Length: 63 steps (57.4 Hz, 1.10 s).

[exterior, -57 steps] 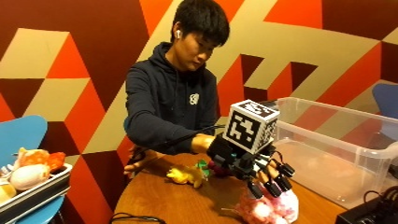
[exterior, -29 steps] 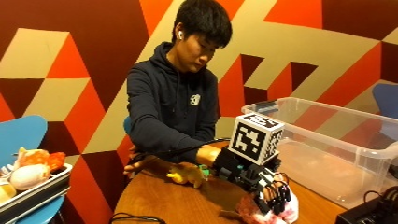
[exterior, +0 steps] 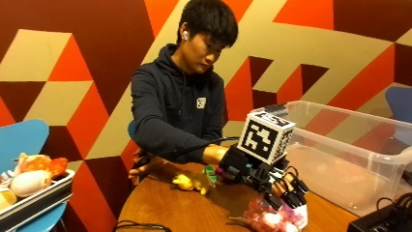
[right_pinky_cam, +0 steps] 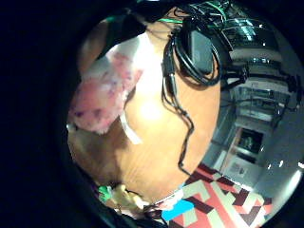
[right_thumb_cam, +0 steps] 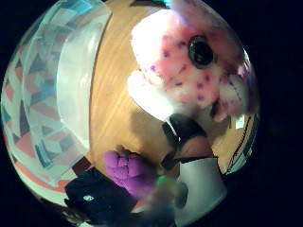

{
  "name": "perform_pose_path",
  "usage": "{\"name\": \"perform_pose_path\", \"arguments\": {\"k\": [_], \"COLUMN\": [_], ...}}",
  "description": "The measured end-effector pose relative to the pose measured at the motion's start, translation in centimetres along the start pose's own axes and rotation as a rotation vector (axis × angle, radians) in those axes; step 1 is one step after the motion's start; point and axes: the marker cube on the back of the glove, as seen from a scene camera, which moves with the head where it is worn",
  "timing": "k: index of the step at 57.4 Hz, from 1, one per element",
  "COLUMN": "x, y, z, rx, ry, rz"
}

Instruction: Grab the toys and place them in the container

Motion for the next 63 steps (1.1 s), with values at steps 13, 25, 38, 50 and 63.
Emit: {"name": "perform_pose_path", "arguments": {"k": [13,25,38,50,63], "x": [-0.1,0.2,0.3,-0.1,-1.4], "y": [-1.6,-3.3,-4.4,-4.6,-2.1], "z": [0.6,2.4,2.9,2.8,0.3], "rx": [0.04,0.052,0.135,0.189,0.193], "ry": [-0.045,-0.14,-0.281,-0.296,-0.329], "rz": [-0.018,-0.019,-0.031,0.006,0.005]}}
